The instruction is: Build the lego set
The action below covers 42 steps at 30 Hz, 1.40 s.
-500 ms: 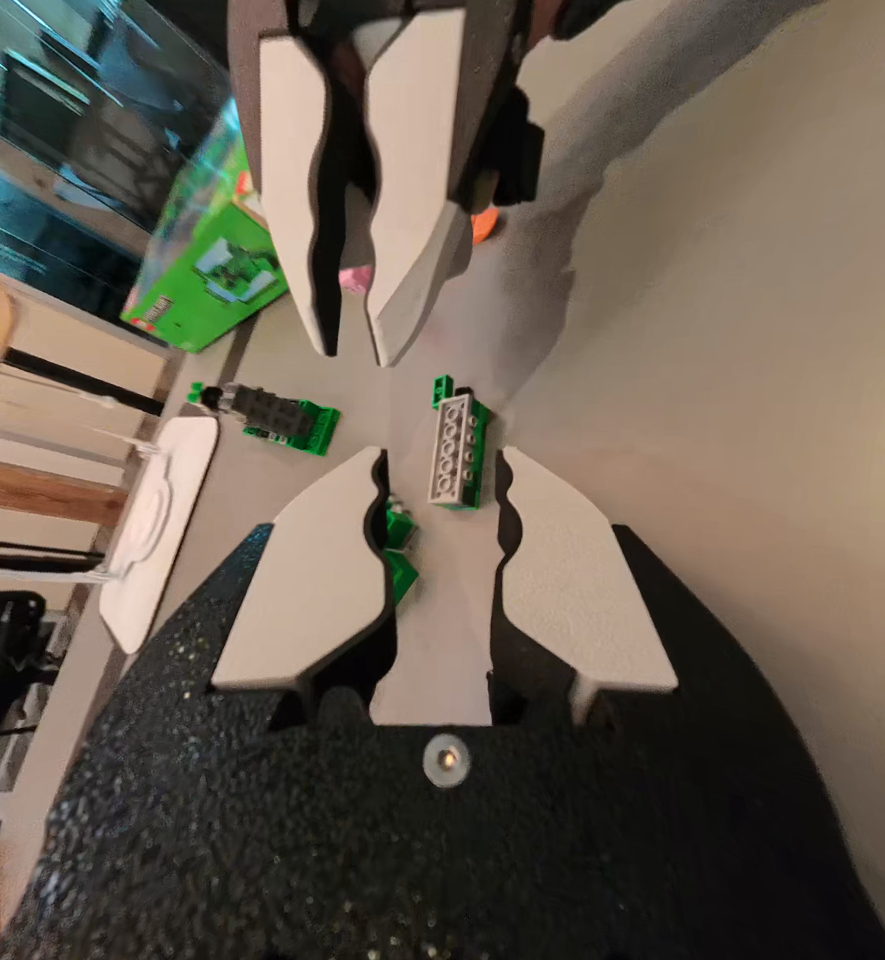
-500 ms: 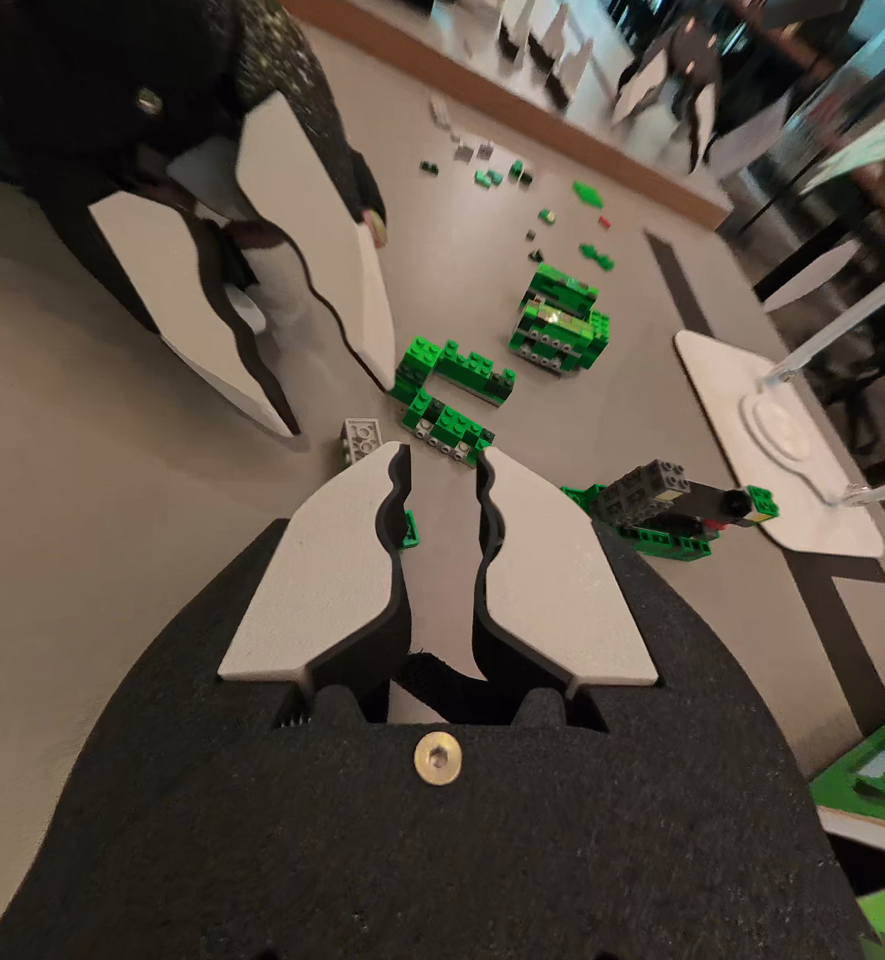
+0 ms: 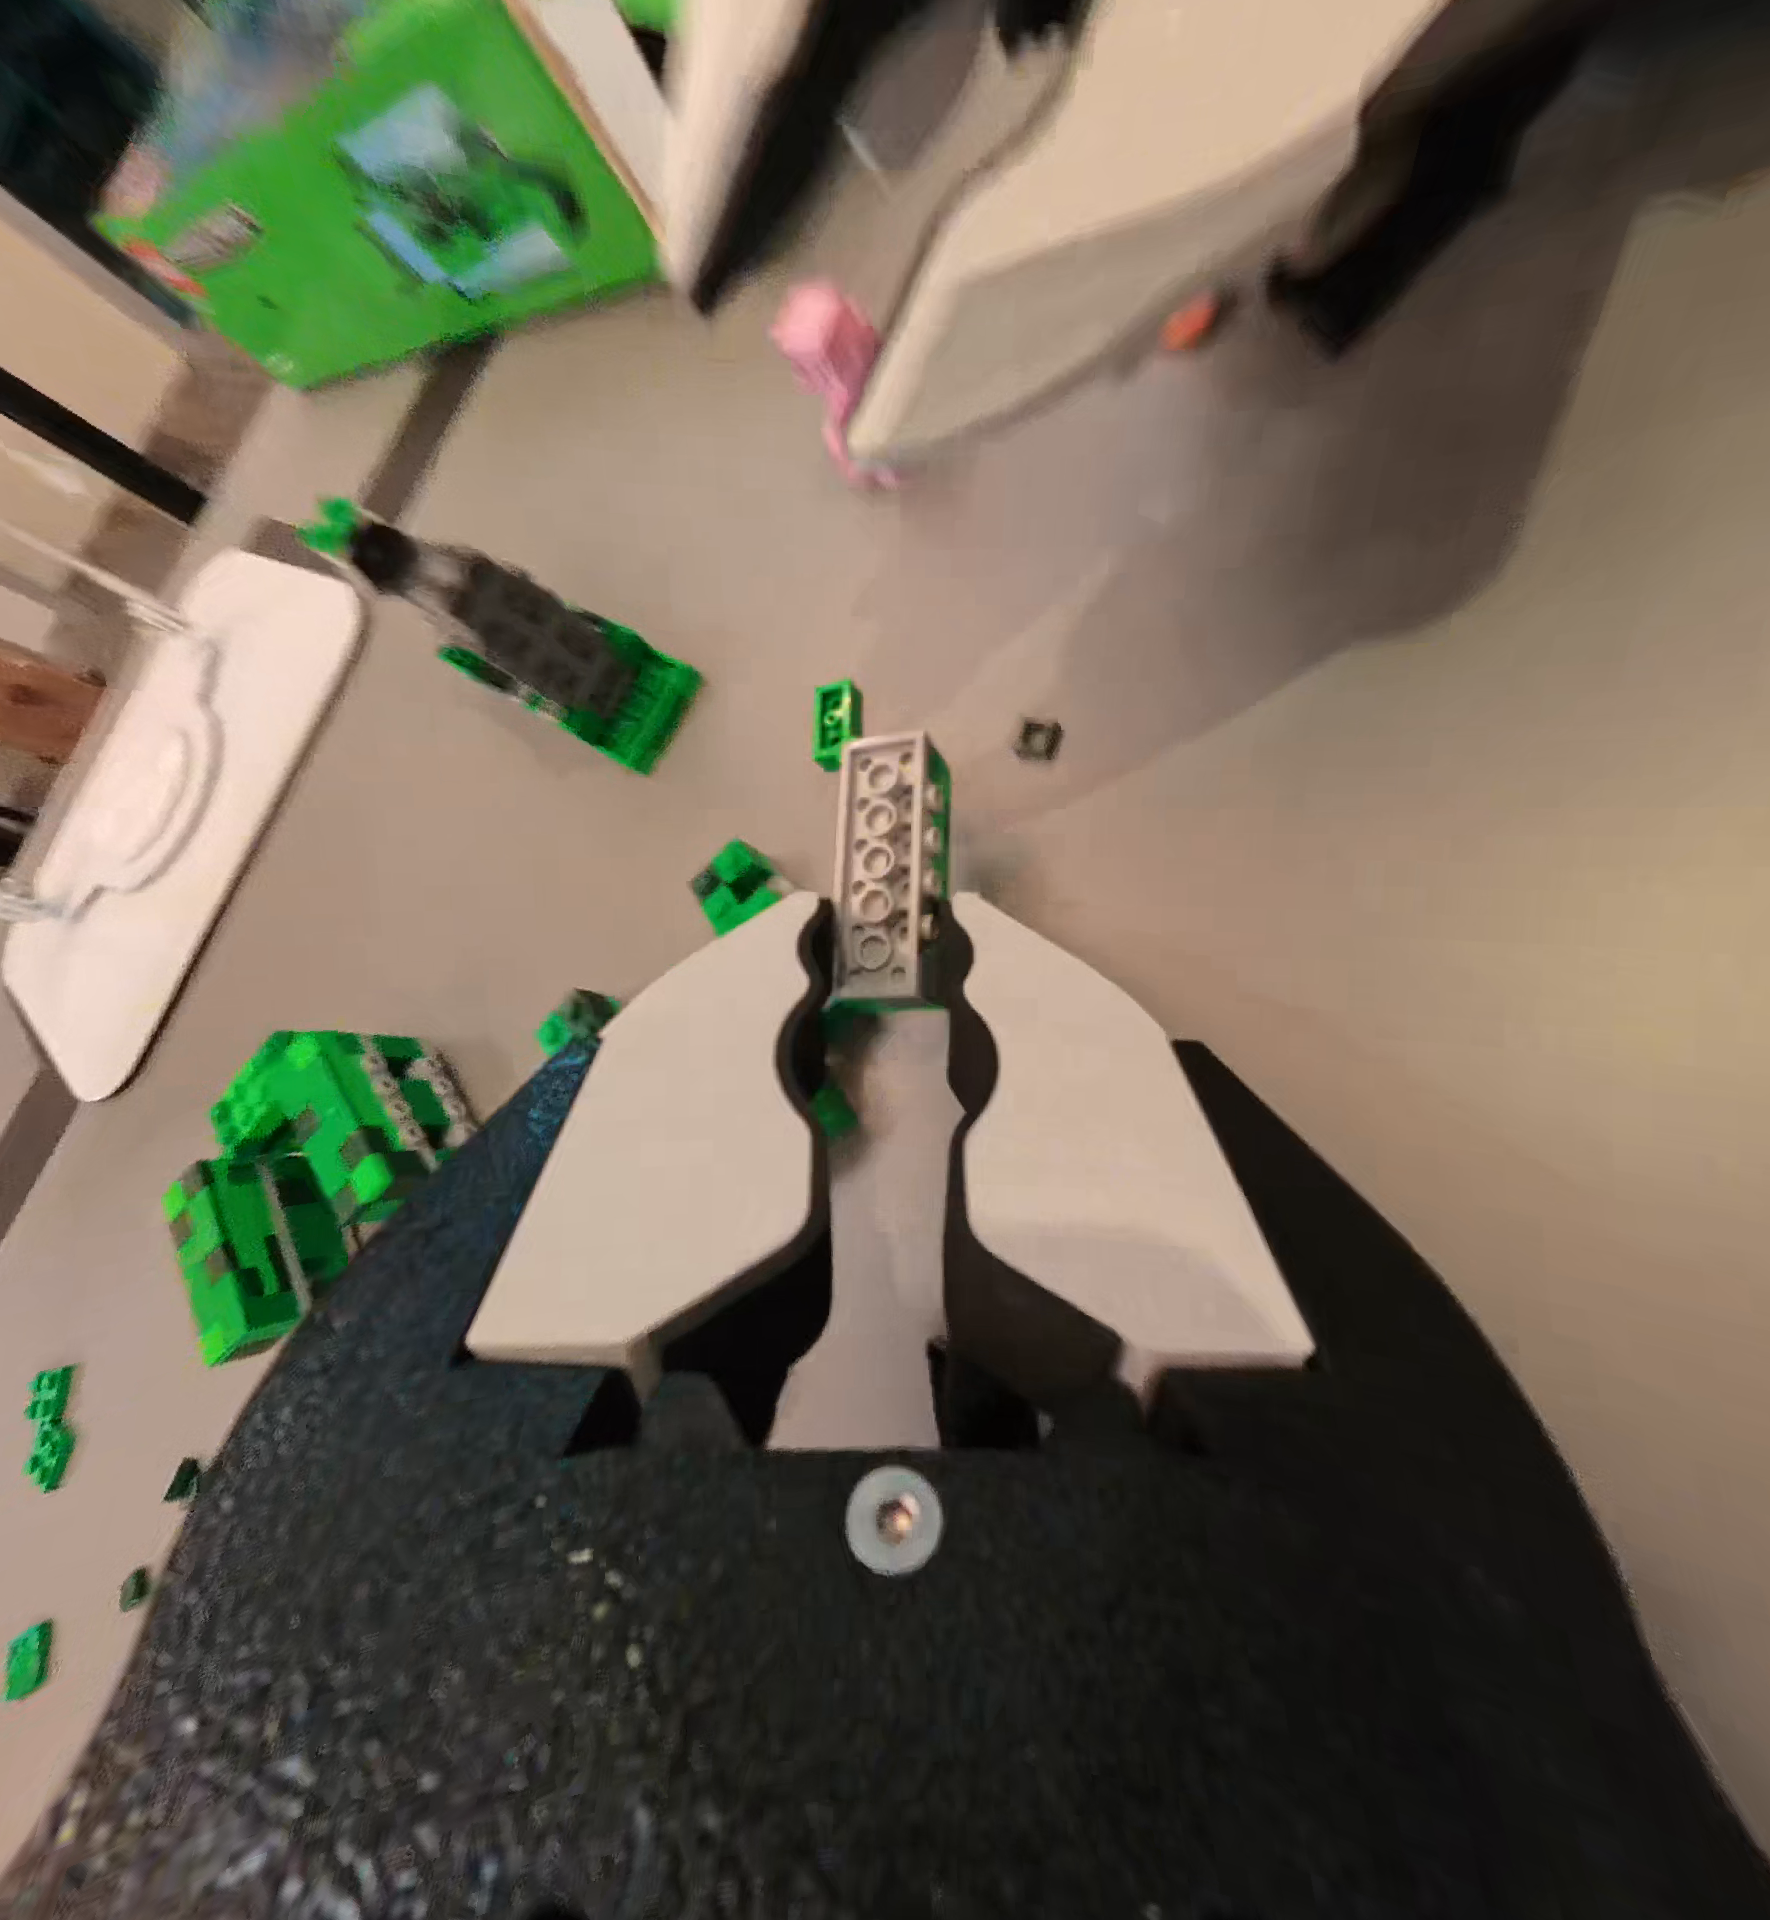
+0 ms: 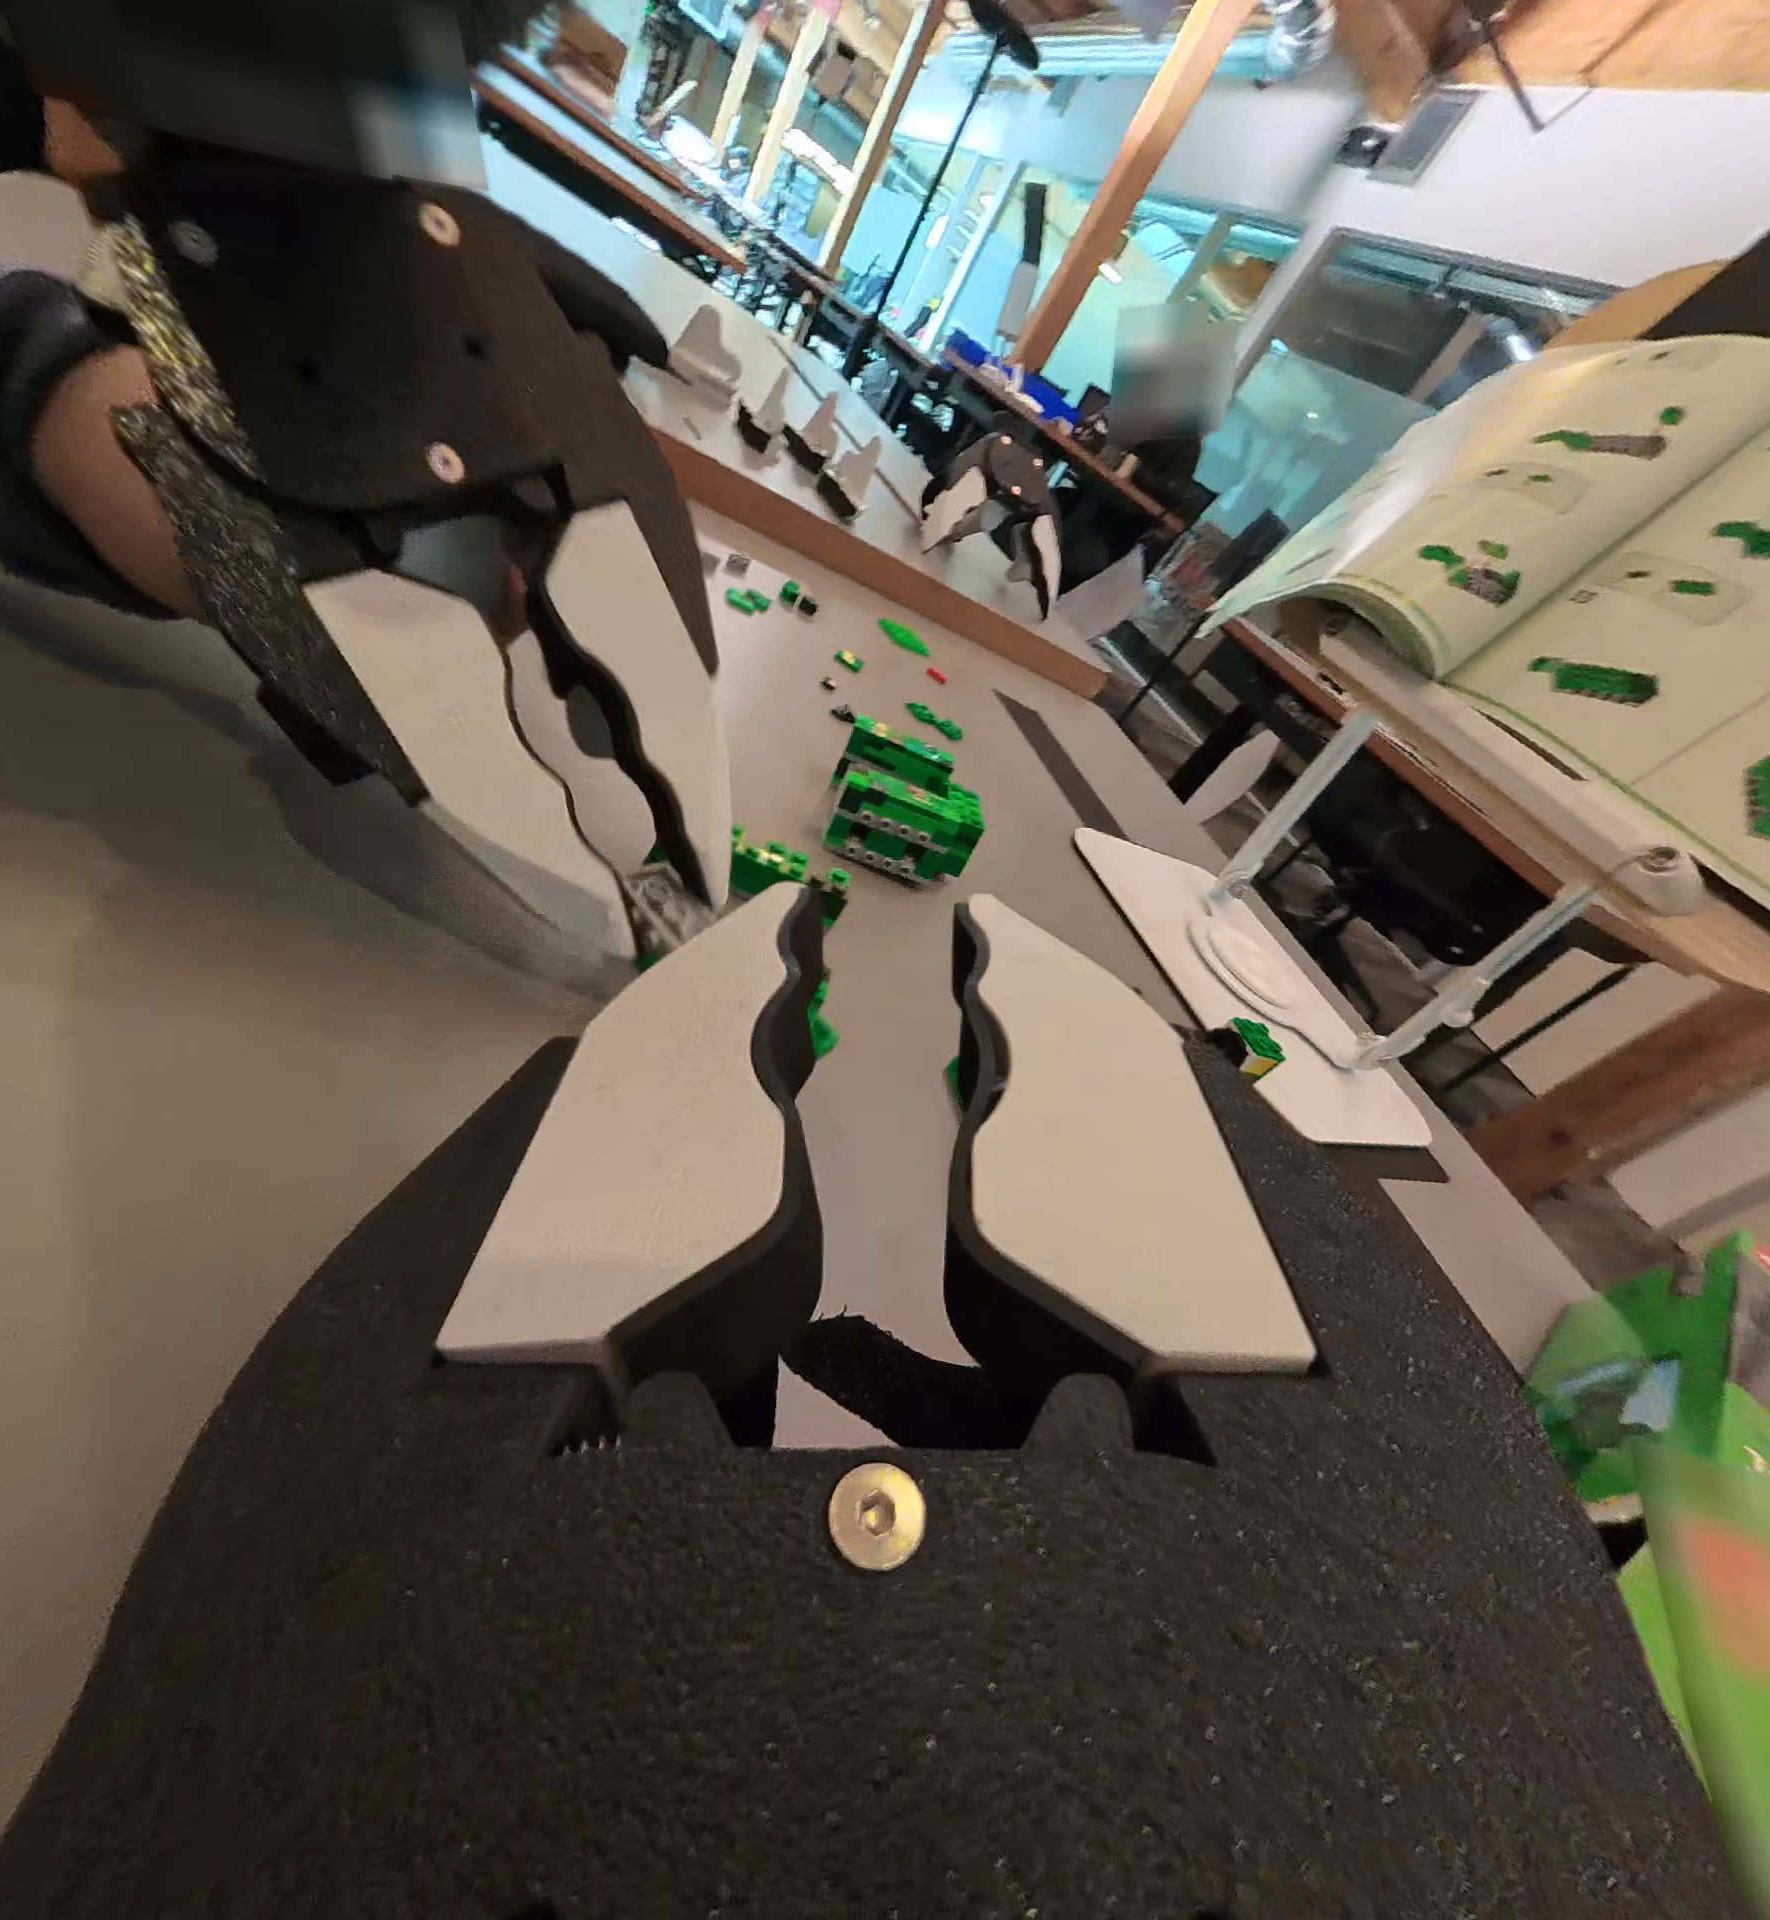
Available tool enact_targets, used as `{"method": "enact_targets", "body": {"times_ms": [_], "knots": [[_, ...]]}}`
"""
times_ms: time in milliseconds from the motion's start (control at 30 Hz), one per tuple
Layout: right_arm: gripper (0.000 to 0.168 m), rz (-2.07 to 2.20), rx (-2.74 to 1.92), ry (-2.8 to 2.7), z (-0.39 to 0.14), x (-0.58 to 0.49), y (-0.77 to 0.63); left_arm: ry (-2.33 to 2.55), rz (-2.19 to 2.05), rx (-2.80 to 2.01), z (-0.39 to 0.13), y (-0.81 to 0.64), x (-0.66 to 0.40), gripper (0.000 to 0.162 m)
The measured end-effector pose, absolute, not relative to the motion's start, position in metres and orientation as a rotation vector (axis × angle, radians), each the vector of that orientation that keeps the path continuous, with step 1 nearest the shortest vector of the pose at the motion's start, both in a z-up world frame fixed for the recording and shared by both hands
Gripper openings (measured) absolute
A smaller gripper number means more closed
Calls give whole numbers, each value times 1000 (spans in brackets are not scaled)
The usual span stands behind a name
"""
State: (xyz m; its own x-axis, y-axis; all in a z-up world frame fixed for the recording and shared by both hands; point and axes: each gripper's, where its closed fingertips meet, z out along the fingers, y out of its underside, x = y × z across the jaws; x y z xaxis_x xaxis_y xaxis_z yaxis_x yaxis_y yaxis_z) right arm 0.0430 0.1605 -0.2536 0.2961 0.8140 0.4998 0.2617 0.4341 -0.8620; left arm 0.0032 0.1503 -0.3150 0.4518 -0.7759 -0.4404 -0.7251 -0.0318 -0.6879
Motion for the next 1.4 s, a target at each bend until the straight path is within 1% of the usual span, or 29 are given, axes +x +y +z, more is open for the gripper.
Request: {"method": "enact_targets", "body": {"times_ms": [33, 133, 233, 300, 400, 433, 667, 733, 833, 933, 1000, 1067, 1133, 1200, 1333, 1400], "knots": [[23, 497, -1129, -1239, -253, 42, 162, 1204, -110, -1713, -301, 152, 3, 18], [23, 639, -1216, -1112, -244, 33, 160, 898, -220, -1489, -247, 153, -10, 18], [28, 920, -1290, -984, -229, 12, 145, 798, -91, -1341, -225, 152, -28, 18], [32, 1022, -1335, -925, -224, -1, 140, 858, 26, -1284, -226, 148, -26, 18], [34, 1099, -1399, -860, -224, -9, 140, 933, 160, -1207, -227, 142, -17, 18], [30, 1116, -1417, -837, -224, -9, 141, 944, 197, -1183, -226, 141, -16, 18], [35, 1197, -1498, -803, -229, -9, 145, 971, 246, -1139, -225, 138, -15, 20], [35, 1220, -1514, -800, -230, -10, 144, 974, 273, -1128, -225, 138, -16, 18], [35, 1335, -1548, -765, -230, -13, 141, 965, 297, -1119, -223, 138, -17, 18], [28, 1582, -1566, -685, -225, -16, 135, 989, 324, -1106, -225, 137, -15, 18], [17, 1671, -1551, -648, -223, -15, 136, 1000, 354, -1090, -225, 137, -14, 18], [17, 1700, -1537, -653, -222, -14, 135, 1003, 347, -1081, -225, 136, -14, 18], [17, 1618, -1506, -648, -220, -10, 142, 1016, 285, -1074, -225, 133, -11, 26], [17, 1424, -1482, -687, -222, -1, 153, 1014, 253, -1107, -226, 135, -16, 33], [17, 679, -1384, -937, -239, 18, 176, 964, 150, -1225, -232, 146, -38, 48], [17, 236, -1225, -1116, -244, 21, 174, 950, 31, -1291, -238, 147, -45, 45]]}}
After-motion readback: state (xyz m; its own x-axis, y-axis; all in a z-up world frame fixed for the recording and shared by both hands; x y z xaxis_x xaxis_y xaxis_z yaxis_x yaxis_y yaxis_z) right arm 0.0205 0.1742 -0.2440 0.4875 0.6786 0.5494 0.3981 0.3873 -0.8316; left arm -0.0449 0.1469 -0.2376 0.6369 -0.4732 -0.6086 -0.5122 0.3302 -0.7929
